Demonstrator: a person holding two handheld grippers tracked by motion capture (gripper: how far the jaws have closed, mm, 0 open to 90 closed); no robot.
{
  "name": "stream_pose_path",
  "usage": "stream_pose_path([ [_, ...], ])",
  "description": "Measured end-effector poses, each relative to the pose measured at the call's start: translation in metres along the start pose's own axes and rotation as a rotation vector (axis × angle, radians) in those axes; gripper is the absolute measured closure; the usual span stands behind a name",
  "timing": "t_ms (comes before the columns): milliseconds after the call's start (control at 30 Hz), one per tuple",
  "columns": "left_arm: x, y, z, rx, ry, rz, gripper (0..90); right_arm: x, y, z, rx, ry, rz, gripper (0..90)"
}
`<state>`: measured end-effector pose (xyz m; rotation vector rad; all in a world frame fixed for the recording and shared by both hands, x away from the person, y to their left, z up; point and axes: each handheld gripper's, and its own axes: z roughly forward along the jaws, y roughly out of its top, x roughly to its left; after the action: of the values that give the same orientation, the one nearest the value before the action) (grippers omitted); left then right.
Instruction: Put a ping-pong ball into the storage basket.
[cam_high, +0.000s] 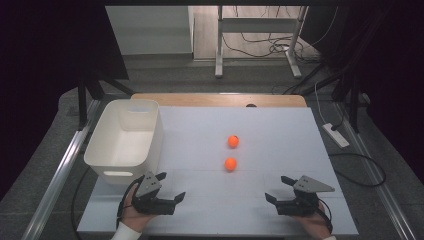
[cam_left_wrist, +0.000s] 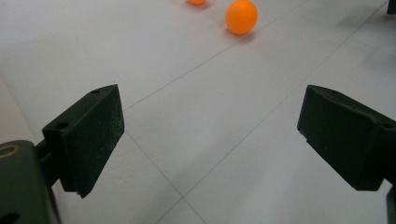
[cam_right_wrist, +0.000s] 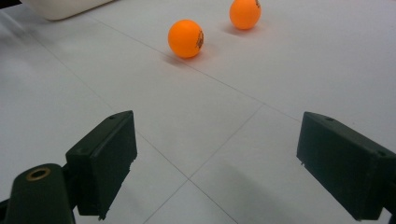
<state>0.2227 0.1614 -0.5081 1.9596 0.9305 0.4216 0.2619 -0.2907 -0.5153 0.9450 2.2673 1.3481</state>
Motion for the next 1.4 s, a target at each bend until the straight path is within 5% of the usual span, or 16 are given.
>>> stream_pose_path([
  [733, -0.019, 0.039, 0.017, 0.012, -0.040, 0.037, 8.1, -0.002, 0.004, 0.009, 0.002, 0.029, 0.001, 12.6],
  [1400, -0.020, 0.060, 0.038, 0.048, -0.042, 0.049, 8.1, -0.005, 0.002, 0.005, -0.012, 0.018, 0.011, 13.3],
])
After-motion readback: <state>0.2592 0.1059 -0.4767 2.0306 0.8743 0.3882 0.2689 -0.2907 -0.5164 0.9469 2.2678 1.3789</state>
